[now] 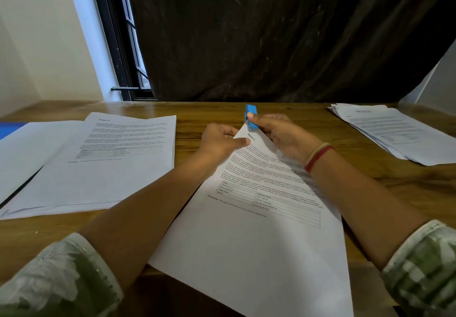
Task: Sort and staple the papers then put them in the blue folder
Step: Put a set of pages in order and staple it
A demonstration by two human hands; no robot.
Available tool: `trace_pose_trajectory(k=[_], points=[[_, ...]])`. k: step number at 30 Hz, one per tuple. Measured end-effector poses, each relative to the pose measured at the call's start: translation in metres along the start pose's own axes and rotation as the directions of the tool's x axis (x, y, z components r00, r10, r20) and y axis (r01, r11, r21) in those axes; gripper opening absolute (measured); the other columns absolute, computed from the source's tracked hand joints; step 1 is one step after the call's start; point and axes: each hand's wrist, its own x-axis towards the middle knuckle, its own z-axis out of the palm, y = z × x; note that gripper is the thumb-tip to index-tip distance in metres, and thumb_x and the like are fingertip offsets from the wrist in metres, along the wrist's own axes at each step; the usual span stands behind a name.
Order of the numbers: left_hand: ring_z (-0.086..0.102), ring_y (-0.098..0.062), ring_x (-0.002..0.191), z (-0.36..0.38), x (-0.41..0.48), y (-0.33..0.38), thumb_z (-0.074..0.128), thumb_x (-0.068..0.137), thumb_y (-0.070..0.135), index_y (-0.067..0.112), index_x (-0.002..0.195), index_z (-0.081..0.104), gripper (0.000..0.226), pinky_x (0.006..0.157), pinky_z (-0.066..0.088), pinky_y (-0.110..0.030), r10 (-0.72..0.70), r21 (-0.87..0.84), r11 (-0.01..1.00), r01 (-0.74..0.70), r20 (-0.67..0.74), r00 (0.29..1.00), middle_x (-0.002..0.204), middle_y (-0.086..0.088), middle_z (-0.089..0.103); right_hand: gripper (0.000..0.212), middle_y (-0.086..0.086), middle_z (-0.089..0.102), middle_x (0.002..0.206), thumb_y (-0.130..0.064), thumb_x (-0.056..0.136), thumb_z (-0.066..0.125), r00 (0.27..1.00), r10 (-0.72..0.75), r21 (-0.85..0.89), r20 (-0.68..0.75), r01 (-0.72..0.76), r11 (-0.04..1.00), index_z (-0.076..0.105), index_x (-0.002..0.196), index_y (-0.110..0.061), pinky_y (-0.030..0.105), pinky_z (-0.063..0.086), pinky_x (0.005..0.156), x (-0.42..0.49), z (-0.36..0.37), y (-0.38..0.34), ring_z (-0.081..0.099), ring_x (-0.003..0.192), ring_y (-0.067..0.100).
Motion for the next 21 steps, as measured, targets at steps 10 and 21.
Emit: trace_pose_trajectory(k=[10,21], points=[[0.073,-0.017,0.075,-0.0002,-0.0006,-0.0004,0.075,0.082,0.011,0.003,0.09,0.07,0.012,0.058,0.056,-0.022,-0.005,-0.071,0.997,0.006,0.021,1.0,0.087,-0.008,0.075,0.024,0.005,0.074,0.078,-0.032,0.089,0.066,0.999,0.047,0.115,0.02,-0.049,0.992,0.068,0.096,-0.01,0.028,0.056,0.07,0.0001,-0.0033,0.0003,0.069,0.068,0.016],[0.072,-0.011,0.069,-0.0006,-0.0009,0.0015,0.075,0.082,0.013,0.003,0.093,0.07,0.016,0.047,0.049,-0.015,-0.048,-0.059,0.997,0.048,-0.003,0.999,0.087,-0.005,0.075,0.034,0.009,0.073,0.084,-0.04,0.082,0.072,0.998,0.052,0.02,-0.029,-0.052,0.998,0.069,0.098,-0.01,0.038,0.054,0.083,0.0051,0.0022,0.0022,0.067,0.075,0.022]])
